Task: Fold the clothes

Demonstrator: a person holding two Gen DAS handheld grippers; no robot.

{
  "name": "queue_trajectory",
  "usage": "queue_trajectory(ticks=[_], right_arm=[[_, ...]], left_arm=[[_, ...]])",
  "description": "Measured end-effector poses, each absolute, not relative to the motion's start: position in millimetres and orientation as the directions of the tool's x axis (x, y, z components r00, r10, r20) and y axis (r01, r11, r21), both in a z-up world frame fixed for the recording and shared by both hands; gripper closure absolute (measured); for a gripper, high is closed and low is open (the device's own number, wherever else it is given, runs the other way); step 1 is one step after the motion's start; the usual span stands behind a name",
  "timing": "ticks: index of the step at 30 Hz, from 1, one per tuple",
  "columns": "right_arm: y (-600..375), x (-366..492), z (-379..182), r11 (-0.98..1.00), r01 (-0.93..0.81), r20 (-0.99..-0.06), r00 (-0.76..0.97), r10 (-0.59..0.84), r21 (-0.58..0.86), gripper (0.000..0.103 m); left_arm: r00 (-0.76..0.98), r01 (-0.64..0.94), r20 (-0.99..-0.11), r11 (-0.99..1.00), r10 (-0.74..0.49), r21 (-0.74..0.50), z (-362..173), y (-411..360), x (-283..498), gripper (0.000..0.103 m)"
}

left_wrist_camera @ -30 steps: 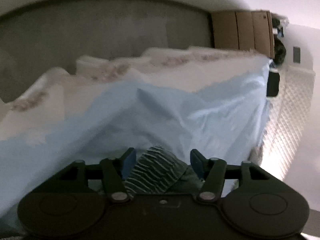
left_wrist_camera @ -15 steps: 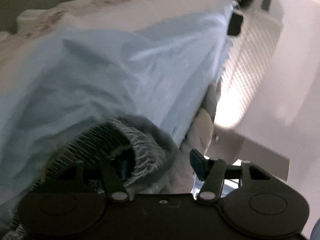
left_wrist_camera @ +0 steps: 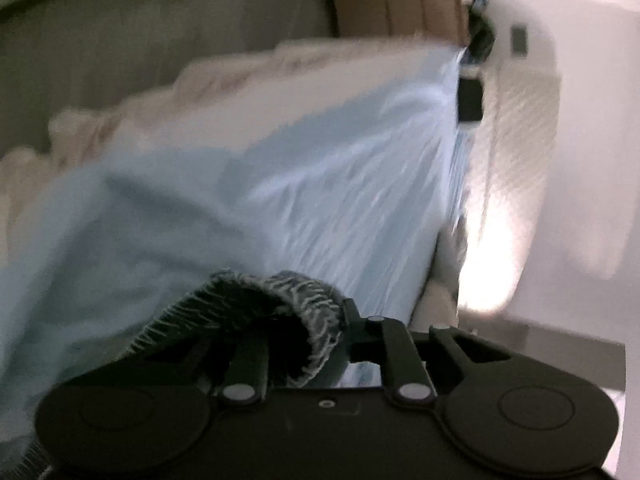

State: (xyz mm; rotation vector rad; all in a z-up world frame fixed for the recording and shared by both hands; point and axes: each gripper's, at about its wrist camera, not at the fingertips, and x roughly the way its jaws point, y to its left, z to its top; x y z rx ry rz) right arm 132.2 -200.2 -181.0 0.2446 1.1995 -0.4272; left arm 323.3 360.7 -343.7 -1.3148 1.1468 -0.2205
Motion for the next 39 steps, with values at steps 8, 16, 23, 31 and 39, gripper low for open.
queue_trajectory(ticks=[8, 16, 23, 31, 39], right_arm=[[-215.8, 102.3, -179.6, 0.858, 0.511, -0.935, 0.281, -0.217, -0.045, 0.057], [-237.0, 73.9, -174.4, 0.823, 0.568, -0.924, 0.308, -0.228, -0.014, 0.056], [-259.7, 63.0, -188.6, 0.807, 0.589, -0.922, 0.336, -0.193, 0.046, 0.056], [-276.9, 52.4, -202.5, 0.783, 0.613, -0.911, 0.376, -0.169, 0.108, 0.056], [-296.2, 31.9, -216.1, 0.727, 0.667, -0.905, 0.394, -0.162, 0.16, 0.056]], left_arm=[[0.381, -0.508, -0.757, 0.564, -0.532, -0.652, -366.7, 342.4, 354.4, 0.09], [0.366, -0.454, -0.772, 0.625, -0.519, -0.636, -333.0, 337.5, 339.6, 0.072], [0.351, -0.357, -0.825, 0.75, -0.444, -0.556, -286.1, 320.4, 311.6, 0.039], [0.306, -0.261, -0.878, 0.854, -0.368, -0.449, -249.1, 291.1, 270.1, 0.033], [0.257, -0.165, -0.918, 0.923, -0.301, -0.349, -226.7, 256.7, 229.3, 0.033]])
